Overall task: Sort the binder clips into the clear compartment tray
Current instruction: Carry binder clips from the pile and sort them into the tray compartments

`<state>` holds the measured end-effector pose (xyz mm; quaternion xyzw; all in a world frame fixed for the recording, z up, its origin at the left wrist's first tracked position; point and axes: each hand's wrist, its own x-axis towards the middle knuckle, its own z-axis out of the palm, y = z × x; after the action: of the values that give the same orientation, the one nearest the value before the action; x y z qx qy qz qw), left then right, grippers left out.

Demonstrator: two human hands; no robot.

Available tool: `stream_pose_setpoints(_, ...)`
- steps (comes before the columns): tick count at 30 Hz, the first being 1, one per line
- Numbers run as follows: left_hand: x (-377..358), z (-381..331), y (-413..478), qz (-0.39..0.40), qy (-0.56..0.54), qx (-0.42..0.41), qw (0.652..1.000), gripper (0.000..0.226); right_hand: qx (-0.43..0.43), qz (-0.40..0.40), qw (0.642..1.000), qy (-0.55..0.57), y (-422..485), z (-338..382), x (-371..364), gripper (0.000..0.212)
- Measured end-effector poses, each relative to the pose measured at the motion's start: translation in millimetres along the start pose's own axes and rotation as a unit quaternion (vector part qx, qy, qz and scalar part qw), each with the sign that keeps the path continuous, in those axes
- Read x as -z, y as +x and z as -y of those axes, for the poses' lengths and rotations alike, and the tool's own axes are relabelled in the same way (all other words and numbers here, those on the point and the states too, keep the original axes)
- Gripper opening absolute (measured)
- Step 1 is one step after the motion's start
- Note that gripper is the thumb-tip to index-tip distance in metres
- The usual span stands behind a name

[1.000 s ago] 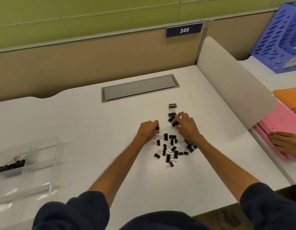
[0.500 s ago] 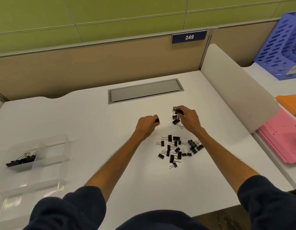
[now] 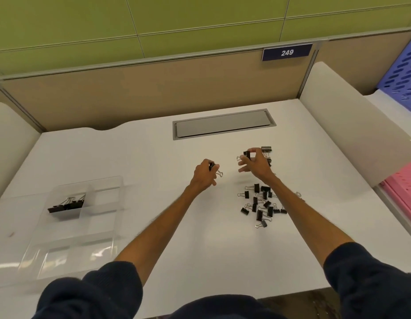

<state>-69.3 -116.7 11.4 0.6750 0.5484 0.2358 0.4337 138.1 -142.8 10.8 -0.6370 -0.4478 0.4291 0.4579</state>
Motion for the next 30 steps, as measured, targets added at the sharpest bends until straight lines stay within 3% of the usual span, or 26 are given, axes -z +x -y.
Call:
stream_pose_setpoints(6,46,26,-13,0.003,-0.145,0.101,0.984,0.033,-0.026,0.042,0.999,0.015,-2,7,-56,0.036)
stream_pose_setpoints(11,95,42,-20,0.039,-0.314,0.182,0.931,0.026,-0.018,0.038,0.999,-0.007,0,26,-107,0.035)
stream_pose_setpoints(21,162,75,-26,0.086,-0.505,0.17,0.842,0.019,-0.02,0.063,0.997,-0.036,-3,48,-192,0.032)
stream_pose_setpoints(26,195,97,-34,0.054,-0.498,0.136,0.855,0.018,0.043,0.082,0.993,-0.08,-4,58,-227,0.029)
stream_pose_setpoints(28,211,102,-40,0.014,-0.441,0.12,0.89,0.028,0.068,0.087,0.99,-0.089,-5,64,-242,0.025)
stream_pose_setpoints(30,227,110,-49,-0.033,-0.313,0.093,0.945,0.028,0.097,0.092,0.986,-0.1,-6,70,-258,0.023)
